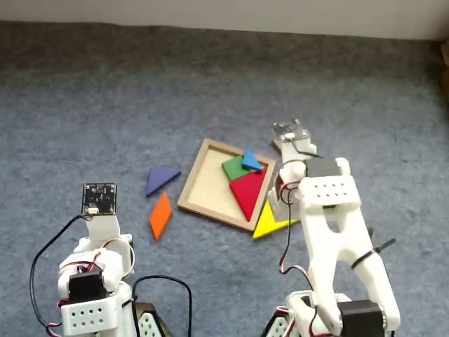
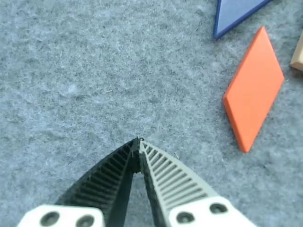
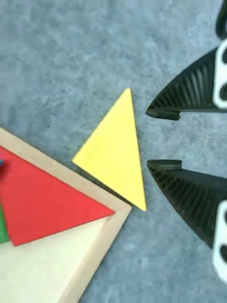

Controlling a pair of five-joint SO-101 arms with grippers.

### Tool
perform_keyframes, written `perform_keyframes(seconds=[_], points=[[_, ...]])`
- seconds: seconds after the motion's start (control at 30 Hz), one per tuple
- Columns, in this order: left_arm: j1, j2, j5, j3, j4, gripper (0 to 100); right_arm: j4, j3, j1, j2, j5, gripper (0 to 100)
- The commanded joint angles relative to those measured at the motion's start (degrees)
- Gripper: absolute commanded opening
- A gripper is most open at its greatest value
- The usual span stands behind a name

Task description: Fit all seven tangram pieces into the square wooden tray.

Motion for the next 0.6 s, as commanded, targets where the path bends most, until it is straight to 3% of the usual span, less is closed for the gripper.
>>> perform_keyframes(seconds=[0.0, 0.23, 0.4, 0.57], points=[[-0.3, -1.5, -0.2, 1.1, -0.1, 1, -7.6, -0.4, -0.5, -1.1, -5.1, 15.2], [-0.3, -1.5, -0.2, 1.1, -0.1, 1, -18.4, -3.3, -2.6, 15.5, -10.2, 15.2], [-0.3, -1.5, -0.2, 1.1, -0.1, 1, -18.9, -8.1, -2.7, 26.0, -10.5, 15.2], [-0.3, -1.5, -0.2, 1.1, -0.1, 1, -17.9, -8.0, -2.7, 26.5, -10.0, 15.2]])
